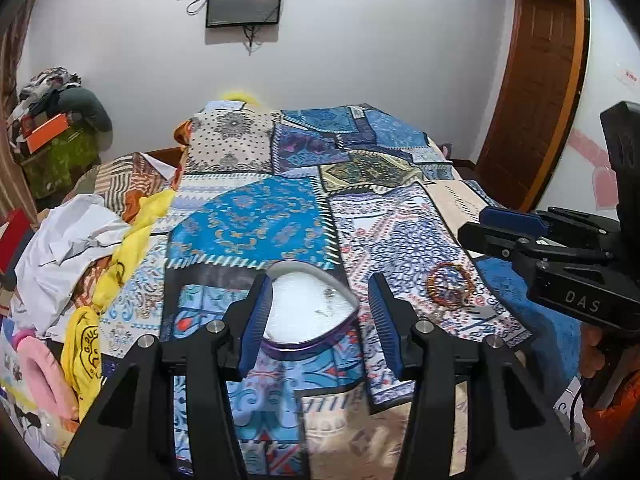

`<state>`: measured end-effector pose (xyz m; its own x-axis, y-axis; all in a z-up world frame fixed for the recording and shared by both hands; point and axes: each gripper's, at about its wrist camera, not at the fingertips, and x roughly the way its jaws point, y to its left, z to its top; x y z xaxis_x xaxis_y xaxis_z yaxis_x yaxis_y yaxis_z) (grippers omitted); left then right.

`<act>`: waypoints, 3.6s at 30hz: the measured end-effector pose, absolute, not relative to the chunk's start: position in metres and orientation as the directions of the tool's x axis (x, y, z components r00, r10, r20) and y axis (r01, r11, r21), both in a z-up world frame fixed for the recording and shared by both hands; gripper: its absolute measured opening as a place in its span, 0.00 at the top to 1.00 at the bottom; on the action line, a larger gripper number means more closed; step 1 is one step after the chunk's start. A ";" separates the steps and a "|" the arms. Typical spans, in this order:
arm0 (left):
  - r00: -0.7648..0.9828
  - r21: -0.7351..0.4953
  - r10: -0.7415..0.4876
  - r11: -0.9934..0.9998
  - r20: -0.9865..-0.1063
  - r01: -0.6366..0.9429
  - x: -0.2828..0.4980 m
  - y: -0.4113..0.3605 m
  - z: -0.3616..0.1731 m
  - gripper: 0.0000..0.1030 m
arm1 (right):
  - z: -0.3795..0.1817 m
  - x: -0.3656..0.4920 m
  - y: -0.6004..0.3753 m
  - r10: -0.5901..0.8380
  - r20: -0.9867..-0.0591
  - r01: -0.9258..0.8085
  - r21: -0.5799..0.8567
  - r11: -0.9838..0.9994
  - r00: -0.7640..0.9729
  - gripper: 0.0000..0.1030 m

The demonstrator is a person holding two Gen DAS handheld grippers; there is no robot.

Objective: Organize jewelry

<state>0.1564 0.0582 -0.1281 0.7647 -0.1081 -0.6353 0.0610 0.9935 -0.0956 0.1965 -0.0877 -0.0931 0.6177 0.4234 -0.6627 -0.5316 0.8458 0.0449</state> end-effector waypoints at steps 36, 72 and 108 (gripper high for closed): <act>0.593 -0.137 -0.231 0.970 -0.771 0.200 0.207 -0.040 -0.203 0.50 | -0.151 0.206 -0.186 0.388 -0.747 -0.450 0.133 0.883 0.540 0.65; 0.679 -0.195 -0.242 0.970 -0.694 0.146 0.175 0.014 -0.178 0.71 | -0.163 0.210 -0.113 0.402 -0.798 -0.595 0.069 0.801 0.449 0.82; 0.808 -0.146 -0.108 0.989 -0.579 0.028 0.142 0.084 -0.124 0.71 | -0.080 0.186 -0.054 0.535 -0.626 -0.636 0.079 0.767 0.567 0.82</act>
